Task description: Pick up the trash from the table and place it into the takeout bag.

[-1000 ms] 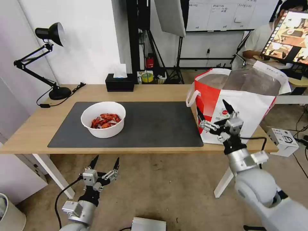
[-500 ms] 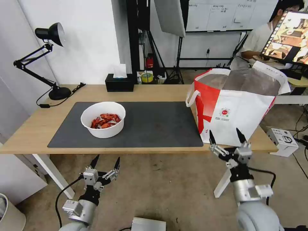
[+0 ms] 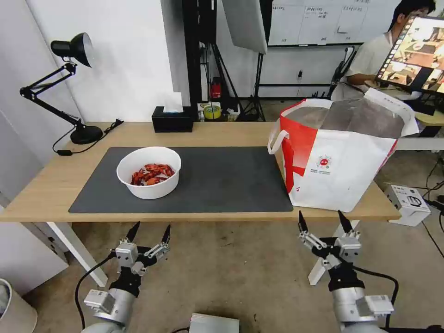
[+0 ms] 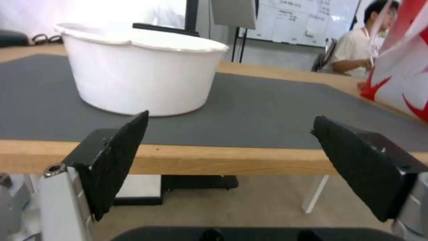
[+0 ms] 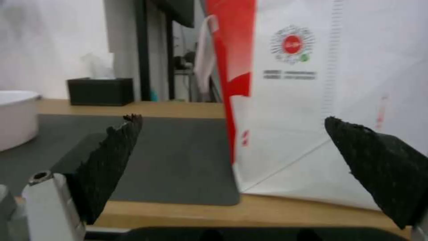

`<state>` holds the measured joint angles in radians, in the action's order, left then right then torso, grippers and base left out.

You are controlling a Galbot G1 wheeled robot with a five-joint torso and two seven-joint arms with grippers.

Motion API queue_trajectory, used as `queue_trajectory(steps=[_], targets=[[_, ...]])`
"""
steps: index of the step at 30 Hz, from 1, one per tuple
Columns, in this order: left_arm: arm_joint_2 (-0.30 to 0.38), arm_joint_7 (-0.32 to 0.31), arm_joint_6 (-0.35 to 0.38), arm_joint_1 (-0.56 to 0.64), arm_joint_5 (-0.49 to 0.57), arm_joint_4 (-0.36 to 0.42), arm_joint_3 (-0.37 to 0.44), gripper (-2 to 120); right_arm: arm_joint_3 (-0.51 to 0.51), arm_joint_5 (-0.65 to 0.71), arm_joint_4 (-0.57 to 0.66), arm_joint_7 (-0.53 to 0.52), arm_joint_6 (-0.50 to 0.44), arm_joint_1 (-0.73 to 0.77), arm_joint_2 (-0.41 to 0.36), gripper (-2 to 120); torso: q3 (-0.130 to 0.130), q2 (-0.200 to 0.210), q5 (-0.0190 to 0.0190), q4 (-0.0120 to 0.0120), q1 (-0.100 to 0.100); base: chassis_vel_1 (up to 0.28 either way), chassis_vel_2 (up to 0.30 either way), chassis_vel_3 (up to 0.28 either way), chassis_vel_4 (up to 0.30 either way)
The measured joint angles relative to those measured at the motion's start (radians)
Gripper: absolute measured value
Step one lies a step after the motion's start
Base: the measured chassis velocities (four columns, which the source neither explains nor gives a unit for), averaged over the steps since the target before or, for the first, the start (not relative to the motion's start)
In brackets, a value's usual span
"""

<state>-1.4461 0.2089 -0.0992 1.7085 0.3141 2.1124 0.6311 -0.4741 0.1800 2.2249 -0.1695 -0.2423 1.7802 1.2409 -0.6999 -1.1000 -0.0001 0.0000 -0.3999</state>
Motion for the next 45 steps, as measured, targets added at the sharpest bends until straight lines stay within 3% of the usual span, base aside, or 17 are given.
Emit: queue_trajectory(steps=[14,36,40,45], targets=[[0.000,-0.019,0.059,-0.006,0.087,0.025,-0.028,100,0.044,0.032,-0.007,0.063,-0.003,0.011,-0.008,100,0.000,0.000,0.0001,0.0000,0.000,0.000,0.000,0.000,0.000],[0.004,-0.016,0.055,0.003,0.072,0.019,-0.021,100,0.069,0.058,-0.092,0.084,-0.001,-0.025,-0.013,100,0.000,0.000,0.0001,0.0000,0.000,0.000,0.000,0.000,0.000],[0.018,-0.019,0.055,-0.011,0.072,0.013,-0.019,100,0.069,0.058,-0.092,0.084,-0.001,-0.025,-0.013,100,0.000,0.000,0.0000,0.0000,0.000,0.000,0.000,0.000,0.000],[0.082,-0.056,0.058,-0.071,0.082,-0.003,0.004,100,0.068,0.057,-0.092,0.083,0.000,-0.025,-0.013,100,0.000,0.000,-0.0001,-0.0001,0.000,0.000,0.000,0.000,0.000]])
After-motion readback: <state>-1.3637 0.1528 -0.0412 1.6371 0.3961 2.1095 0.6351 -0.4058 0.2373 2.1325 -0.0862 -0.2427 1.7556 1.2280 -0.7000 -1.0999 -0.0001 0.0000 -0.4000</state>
